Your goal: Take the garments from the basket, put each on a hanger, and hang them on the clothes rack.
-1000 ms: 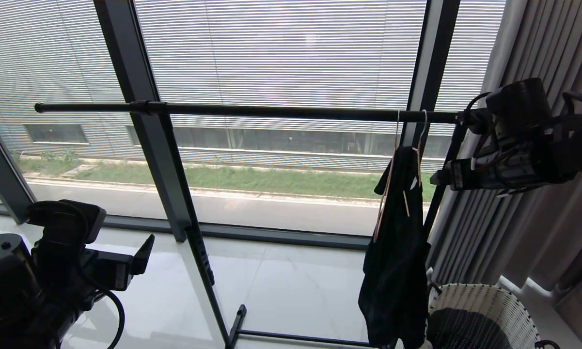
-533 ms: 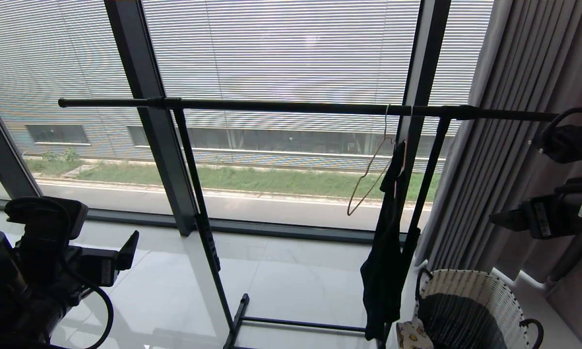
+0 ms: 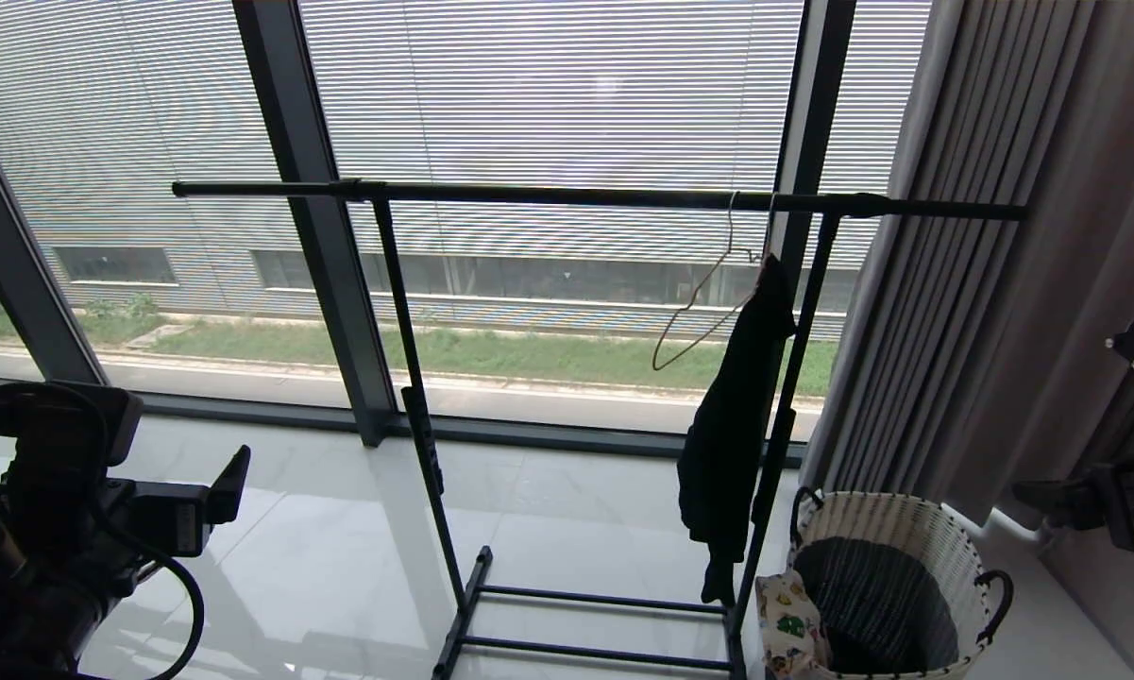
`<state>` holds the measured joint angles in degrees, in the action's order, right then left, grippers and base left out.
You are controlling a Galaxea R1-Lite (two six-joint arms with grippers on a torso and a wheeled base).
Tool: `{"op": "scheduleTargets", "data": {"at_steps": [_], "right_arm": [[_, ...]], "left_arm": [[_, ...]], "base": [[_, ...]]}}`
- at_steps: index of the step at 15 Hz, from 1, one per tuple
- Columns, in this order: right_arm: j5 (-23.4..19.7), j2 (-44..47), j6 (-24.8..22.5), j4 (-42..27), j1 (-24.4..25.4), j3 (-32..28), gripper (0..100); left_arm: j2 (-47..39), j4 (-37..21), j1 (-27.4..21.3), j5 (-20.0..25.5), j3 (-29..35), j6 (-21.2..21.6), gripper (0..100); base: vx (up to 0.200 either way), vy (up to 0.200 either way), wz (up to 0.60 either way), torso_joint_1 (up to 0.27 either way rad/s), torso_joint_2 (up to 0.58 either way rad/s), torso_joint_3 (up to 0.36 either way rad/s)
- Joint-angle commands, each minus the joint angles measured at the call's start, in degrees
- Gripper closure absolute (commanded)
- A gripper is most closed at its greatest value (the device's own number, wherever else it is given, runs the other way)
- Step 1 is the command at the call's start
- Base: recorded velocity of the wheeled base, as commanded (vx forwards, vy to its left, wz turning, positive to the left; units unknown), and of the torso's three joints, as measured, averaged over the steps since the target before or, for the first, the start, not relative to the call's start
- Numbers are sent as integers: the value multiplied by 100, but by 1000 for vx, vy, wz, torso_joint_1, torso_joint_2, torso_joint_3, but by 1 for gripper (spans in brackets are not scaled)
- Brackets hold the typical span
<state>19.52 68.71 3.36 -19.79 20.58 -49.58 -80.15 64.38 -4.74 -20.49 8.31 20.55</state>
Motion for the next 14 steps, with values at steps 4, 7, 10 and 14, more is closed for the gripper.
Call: {"op": "scheduleTargets", "data": {"at_steps": [4, 7, 10, 14], "right_arm": [[8, -85, -2, 1, -1, 256, 0], [8, -112, -2, 1, -1, 475, 0], [8, -77, -2, 1, -1, 537, 0], [8, -68, -2, 1, 8, 546, 0]], "left_arm": [[-9, -4, 0, 1, -76, 1, 0], [-18, -4, 0, 1, -128, 1, 0], [-35, -4, 0, 1, -102, 1, 0], [-27, -4, 0, 1, -102, 1, 0]], "base": [[0, 0, 0, -196, 474, 249], [0, 0, 0, -217, 510, 284], [0, 0, 0, -214, 491, 284], [0, 0, 0, -193, 477, 288]]}}
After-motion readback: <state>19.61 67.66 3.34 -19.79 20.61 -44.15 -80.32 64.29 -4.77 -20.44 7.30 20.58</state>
